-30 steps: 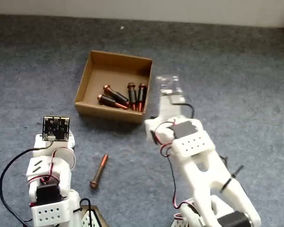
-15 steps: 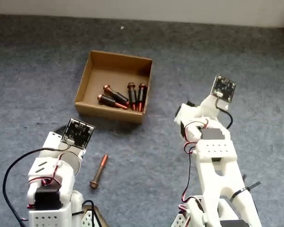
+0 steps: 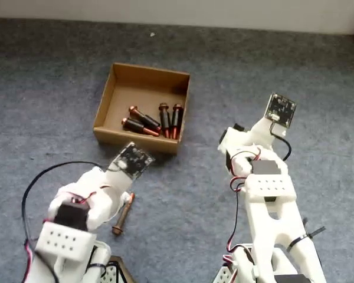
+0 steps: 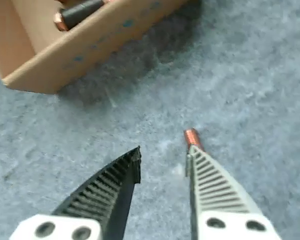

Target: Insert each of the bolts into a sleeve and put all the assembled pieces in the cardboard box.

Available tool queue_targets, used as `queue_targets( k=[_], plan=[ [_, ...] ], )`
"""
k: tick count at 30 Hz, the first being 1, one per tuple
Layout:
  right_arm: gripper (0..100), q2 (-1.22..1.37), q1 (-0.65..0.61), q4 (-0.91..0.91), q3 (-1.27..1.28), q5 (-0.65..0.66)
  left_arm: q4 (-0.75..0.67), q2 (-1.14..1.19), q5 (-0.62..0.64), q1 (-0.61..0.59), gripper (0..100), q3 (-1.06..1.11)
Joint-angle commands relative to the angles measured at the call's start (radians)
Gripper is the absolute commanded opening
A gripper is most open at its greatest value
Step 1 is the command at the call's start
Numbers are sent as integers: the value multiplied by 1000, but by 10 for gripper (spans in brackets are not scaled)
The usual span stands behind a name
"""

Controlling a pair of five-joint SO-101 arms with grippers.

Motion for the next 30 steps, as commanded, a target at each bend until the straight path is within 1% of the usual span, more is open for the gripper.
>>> queue_targets(
  k=[1,9,12,16,18,20,22,23,28,30],
  plan=[
    [5,-35,12,-21,-7,-5,-2,309,40,27,223,-93],
    [5,-35,12,-21,-7,-5,-137,725,44,27,216,-196],
    [5,-35,12,-21,-7,-3,-183,846,46,27,168,-245],
    [5,-35,12,-21,-7,-3,-184,967,48,28,115,-329],
    [5,-35,12,-21,-7,-3,-184,1010,101,24,106,-364],
    [5,-35,12,-21,-7,-3,-187,1044,198,8,105,-397],
    [5,-35,12,-21,-7,-3,-187,1064,256,-39,107,-429],
    [5,-35,12,-21,-7,-3,-186,1067,265,-73,108,-446],
    [5,-35,12,-21,-7,-3,-184,1066,269,-280,109,-526],
    [5,-35,12,-21,-7,-3,-187,1066,267,-341,109,-550]
  ],
)
